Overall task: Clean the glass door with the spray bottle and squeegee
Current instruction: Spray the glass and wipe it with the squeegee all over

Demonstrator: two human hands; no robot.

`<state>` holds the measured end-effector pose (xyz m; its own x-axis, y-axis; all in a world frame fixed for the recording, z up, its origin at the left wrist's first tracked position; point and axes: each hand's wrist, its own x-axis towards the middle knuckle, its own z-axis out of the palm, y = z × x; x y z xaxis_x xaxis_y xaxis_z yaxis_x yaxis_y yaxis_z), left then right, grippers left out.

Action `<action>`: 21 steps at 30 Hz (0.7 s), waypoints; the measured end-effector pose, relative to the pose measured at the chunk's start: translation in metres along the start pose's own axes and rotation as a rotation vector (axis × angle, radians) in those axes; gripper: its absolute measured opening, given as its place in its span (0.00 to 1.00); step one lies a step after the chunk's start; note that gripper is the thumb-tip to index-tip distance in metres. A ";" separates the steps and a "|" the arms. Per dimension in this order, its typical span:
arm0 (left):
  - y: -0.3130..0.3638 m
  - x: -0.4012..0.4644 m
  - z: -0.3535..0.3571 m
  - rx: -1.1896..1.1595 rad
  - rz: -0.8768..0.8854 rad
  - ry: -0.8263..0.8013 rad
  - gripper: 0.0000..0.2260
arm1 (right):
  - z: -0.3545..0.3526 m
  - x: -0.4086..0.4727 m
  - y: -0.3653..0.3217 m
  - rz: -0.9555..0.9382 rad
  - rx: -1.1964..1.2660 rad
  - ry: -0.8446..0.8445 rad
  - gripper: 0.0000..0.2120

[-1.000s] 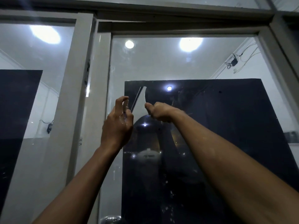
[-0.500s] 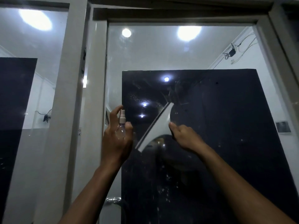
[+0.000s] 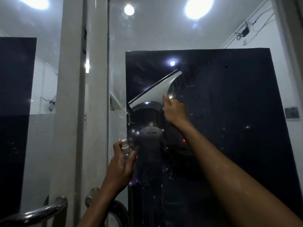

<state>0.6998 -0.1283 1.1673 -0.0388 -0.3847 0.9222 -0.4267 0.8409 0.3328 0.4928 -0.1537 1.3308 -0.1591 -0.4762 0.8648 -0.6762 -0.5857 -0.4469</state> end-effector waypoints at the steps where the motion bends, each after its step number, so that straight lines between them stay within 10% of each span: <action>1: -0.001 -0.002 0.000 0.026 -0.006 -0.015 0.15 | 0.000 -0.001 0.002 -0.001 -0.002 -0.006 0.29; 21: -0.014 -0.020 -0.014 0.232 -0.227 -0.239 0.14 | 0.002 0.000 -0.010 0.027 0.051 -0.079 0.28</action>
<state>0.7190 -0.1269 1.1474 -0.1177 -0.6516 0.7494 -0.6402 0.6267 0.4443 0.5009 -0.1494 1.3345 -0.1179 -0.5413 0.8325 -0.6348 -0.6036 -0.4824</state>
